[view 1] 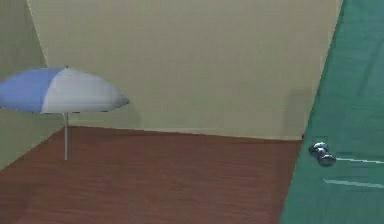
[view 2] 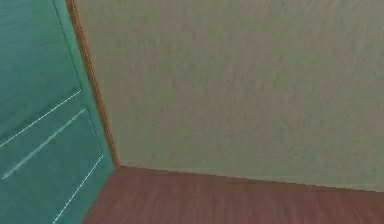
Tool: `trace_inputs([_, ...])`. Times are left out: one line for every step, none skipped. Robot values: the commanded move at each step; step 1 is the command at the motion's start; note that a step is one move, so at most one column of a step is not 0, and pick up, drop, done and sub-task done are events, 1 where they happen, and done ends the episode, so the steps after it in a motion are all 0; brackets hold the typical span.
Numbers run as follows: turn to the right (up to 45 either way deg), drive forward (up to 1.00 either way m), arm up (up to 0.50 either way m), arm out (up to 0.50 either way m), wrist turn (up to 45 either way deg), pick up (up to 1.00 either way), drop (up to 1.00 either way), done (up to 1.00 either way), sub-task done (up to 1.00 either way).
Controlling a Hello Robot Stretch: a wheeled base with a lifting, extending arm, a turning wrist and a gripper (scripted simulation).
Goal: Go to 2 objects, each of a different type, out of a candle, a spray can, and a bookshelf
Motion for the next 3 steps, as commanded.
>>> trace_inputs([0.0,1.0,0.0,0.0,0.0,0.0,0.0,0.0,0.0])
trace_inputs([12.0,0.0,0.0,0.0,0.0,0.0,0.0,0.0,0.0])
trace_inputs([0.0,0.1,0.0,0.0,0.0,0.0,0.0,0.0,0.0])
